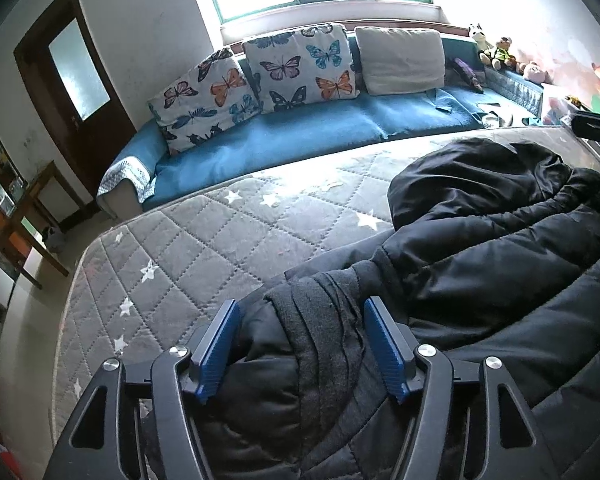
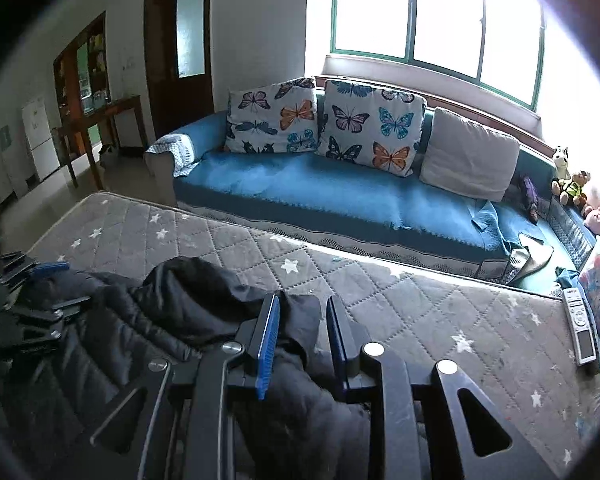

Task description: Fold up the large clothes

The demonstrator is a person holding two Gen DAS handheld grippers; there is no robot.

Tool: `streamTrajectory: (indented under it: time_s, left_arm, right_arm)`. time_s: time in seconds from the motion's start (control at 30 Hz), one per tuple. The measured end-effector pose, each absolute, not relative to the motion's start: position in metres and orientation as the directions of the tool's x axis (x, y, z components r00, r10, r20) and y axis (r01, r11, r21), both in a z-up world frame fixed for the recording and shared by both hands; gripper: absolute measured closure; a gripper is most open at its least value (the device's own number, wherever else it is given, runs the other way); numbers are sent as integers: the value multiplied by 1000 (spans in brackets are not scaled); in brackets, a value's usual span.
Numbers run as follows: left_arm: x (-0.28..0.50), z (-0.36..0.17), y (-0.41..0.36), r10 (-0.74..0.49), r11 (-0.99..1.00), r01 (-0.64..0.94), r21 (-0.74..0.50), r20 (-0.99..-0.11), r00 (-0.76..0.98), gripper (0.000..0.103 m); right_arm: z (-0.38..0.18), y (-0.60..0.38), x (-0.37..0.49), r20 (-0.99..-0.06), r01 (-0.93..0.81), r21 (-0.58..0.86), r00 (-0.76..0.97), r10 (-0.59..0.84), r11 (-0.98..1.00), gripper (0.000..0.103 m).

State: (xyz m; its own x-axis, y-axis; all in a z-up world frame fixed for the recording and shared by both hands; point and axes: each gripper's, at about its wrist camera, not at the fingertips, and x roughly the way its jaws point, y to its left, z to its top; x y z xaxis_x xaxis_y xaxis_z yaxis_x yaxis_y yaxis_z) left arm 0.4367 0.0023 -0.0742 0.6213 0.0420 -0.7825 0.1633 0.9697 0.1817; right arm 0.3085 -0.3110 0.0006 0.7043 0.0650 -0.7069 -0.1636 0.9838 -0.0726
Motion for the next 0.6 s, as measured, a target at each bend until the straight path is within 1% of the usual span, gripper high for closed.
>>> streamTrajectory:
  time_s: [0.2, 0.3, 0.37, 0.53, 0.6]
  left_arm:
    - [443, -76, 8, 46, 971, 156, 180, -783, 620, 30]
    - [447, -78, 9, 56, 971, 148, 186, -783, 619, 27]
    - [448, -79, 10, 54, 973, 145, 182, -785, 618, 26]
    - [453, -82, 13, 53, 974, 143, 175, -790, 611, 24]
    - [456, -83, 13, 57, 974, 140, 177, -793, 606, 24]
  right_arm:
    - [-17, -323, 303, -749, -145, -111, 663, 13, 983, 76]
    - [-28, -339, 313, -773, -78, -86, 634, -17, 993, 76]
    - [-43, -351, 325, -796, -23, -108, 601, -73, 994, 76]
    - [-73, -376, 338, -839, 64, -19, 542, -51, 998, 76]
    - [-77, -375, 342, -845, 70, -17, 532, -51, 997, 76]
